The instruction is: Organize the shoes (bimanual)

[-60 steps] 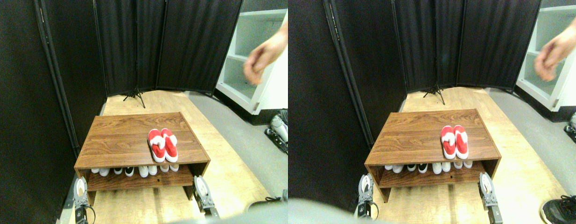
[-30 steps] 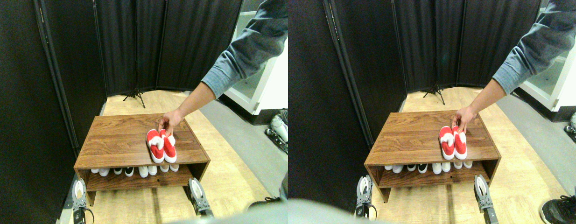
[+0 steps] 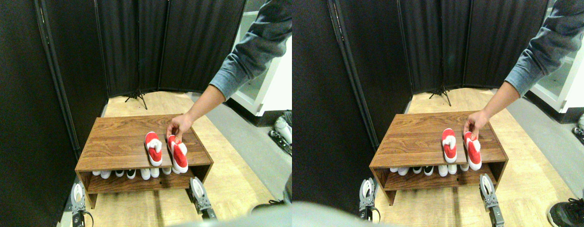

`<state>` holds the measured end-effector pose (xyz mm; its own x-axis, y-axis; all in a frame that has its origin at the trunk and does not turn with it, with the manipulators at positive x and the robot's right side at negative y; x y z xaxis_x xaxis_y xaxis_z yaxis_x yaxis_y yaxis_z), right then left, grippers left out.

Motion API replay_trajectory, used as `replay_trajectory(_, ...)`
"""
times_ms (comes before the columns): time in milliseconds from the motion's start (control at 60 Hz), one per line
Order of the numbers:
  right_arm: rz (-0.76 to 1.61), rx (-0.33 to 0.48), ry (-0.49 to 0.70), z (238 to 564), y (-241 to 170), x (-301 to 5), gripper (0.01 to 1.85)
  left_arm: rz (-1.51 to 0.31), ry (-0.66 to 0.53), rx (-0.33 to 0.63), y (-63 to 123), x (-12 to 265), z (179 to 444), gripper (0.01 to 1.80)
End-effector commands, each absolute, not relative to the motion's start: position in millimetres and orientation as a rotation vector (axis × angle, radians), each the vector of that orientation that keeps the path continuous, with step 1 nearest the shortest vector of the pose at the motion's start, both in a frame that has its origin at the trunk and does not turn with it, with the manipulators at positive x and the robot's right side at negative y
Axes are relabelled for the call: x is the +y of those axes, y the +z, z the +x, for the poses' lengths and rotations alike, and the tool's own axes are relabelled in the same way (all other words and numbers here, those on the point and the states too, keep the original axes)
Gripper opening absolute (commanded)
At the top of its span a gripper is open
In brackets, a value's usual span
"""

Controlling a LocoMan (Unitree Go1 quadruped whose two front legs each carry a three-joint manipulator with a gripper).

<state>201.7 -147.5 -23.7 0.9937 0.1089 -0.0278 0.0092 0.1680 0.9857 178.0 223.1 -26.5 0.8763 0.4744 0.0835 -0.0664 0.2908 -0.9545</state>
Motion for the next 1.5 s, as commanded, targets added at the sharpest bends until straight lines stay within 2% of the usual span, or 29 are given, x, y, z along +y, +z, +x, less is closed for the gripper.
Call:
replay_trajectory(17,1.396,0.092,0.083,202,-23,-146,0.01,-1.244,0.337,-0.400,-21.2,221,181,0.01)
replay_trajectory(400,1.429,0.095,0.079,200,-20,-145,0.01,-1.251,0.345,-0.401,-22.4,221,183,0.01)
replay_trajectory(583,1.489,0.121,0.051,199,-20,-141,0.01,-1.265,0.342,-0.397,-23.0,222,185,0.01)
replay_trajectory(600,1.469,0.171,0.027,198,-20,-140,0.50,-1.262,0.344,-0.397,-23.5,222,185,0.01)
replay_trajectory(617,1.469,0.171,0.027,198,-20,-140,0.50,-1.262,0.344,-0.397,-23.5,222,185,0.01)
replay_trajectory(633,1.456,0.181,0.029,198,-20,-140,0.67,-1.261,0.345,-0.397,-23.6,222,185,0.01)
replay_trajectory(667,1.449,0.229,0.037,198,-21,-139,1.29,-1.259,0.345,-0.399,-23.8,223,185,0.01)
replay_trajectory(683,1.471,0.250,0.035,198,-21,-139,1.49,-1.256,0.343,-0.401,-23.9,223,186,0.01)
replay_trajectory(700,1.475,0.256,0.035,198,-21,-138,1.57,-1.254,0.343,-0.401,-24.0,223,186,0.01)
replay_trajectory(717,1.475,0.256,0.035,198,-21,-138,1.57,-1.254,0.343,-0.401,-24.0,223,186,0.01)
replay_trajectory(733,1.451,0.270,0.052,199,-23,-137,1.80,-1.248,0.348,-0.404,-24.3,223,186,0.01)
replay_trajectory(917,1.438,0.287,0.033,207,-32,-133,1.80,-1.253,0.348,-0.406,-24.8,224,187,0.01)
replay_trajectory(1283,1.602,0.340,-0.020,258,-63,-126,1.78,-1.237,0.351,-0.419,-22.1,226,184,0.01)
replay_trajectory(1500,1.546,0.345,-0.050,281,-74,-121,1.73,-1.230,0.348,-0.420,-21.2,226,182,0.01)
